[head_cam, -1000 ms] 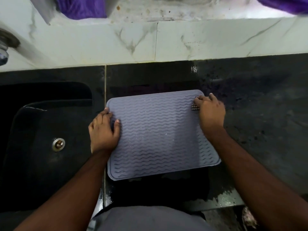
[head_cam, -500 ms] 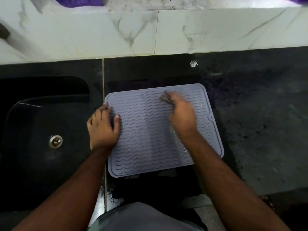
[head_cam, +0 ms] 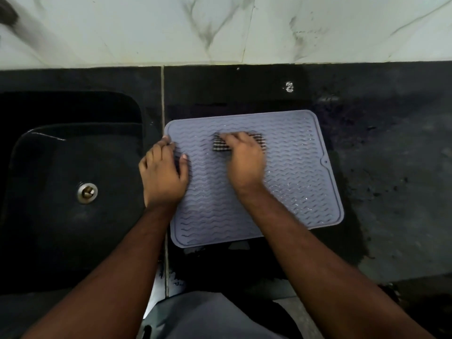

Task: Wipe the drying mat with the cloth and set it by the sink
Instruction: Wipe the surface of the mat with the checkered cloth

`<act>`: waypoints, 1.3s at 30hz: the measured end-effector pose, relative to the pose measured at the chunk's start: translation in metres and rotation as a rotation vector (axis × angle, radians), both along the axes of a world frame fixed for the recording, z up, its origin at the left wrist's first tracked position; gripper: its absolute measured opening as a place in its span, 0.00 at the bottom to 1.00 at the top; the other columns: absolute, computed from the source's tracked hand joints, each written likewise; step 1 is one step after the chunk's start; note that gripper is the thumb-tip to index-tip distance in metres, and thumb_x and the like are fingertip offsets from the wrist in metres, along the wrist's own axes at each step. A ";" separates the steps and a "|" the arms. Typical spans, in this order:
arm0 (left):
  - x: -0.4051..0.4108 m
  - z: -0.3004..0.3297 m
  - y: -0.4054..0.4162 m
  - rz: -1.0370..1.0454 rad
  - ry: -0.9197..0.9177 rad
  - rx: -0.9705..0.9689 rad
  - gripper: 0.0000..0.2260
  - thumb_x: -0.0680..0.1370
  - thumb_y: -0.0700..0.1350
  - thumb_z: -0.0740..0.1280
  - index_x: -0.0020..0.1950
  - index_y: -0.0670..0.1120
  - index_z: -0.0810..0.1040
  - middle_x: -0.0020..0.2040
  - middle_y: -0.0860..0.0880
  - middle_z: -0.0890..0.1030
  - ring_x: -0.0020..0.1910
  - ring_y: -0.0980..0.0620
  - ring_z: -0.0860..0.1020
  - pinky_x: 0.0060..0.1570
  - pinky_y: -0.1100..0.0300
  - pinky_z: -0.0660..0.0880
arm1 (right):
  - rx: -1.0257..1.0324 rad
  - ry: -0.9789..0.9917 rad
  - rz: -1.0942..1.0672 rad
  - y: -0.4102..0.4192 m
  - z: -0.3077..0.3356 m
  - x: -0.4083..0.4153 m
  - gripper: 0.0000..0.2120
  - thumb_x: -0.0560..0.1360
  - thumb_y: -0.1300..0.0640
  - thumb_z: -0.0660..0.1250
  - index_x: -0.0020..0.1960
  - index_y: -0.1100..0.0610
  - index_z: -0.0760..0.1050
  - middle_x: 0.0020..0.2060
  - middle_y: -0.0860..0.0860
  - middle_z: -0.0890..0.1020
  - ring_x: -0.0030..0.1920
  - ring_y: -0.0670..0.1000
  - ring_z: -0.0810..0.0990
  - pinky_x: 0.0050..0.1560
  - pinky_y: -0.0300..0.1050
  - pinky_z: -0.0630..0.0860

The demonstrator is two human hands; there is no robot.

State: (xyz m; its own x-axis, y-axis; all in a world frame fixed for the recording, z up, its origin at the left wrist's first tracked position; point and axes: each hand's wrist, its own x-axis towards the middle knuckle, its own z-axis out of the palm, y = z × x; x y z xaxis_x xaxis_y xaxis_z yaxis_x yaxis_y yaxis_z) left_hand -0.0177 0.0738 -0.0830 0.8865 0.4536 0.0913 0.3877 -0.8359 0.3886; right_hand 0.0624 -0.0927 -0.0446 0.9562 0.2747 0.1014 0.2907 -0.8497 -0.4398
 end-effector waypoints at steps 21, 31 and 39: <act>-0.002 0.000 0.005 -0.001 -0.071 -0.120 0.19 0.80 0.44 0.61 0.71 0.46 0.75 0.73 0.48 0.74 0.71 0.48 0.71 0.70 0.49 0.65 | -0.219 -0.051 0.183 0.050 0.023 0.003 0.12 0.80 0.42 0.63 0.58 0.46 0.78 0.49 0.44 0.76 0.50 0.44 0.73 0.51 0.46 0.72; -0.004 -0.002 0.009 0.073 -0.153 -0.212 0.17 0.78 0.44 0.60 0.65 0.45 0.78 0.71 0.45 0.73 0.72 0.45 0.69 0.73 0.46 0.65 | -0.408 0.045 0.330 0.048 0.014 -0.017 0.18 0.80 0.48 0.63 0.69 0.38 0.73 0.63 0.49 0.70 0.62 0.54 0.67 0.62 0.50 0.66; -0.006 0.007 0.007 -0.172 -0.040 -0.095 0.32 0.77 0.42 0.55 0.83 0.53 0.57 0.82 0.53 0.59 0.82 0.50 0.54 0.79 0.44 0.54 | -0.464 0.058 0.066 0.027 0.035 0.003 0.18 0.79 0.51 0.68 0.68 0.42 0.74 0.60 0.53 0.71 0.60 0.56 0.69 0.62 0.54 0.72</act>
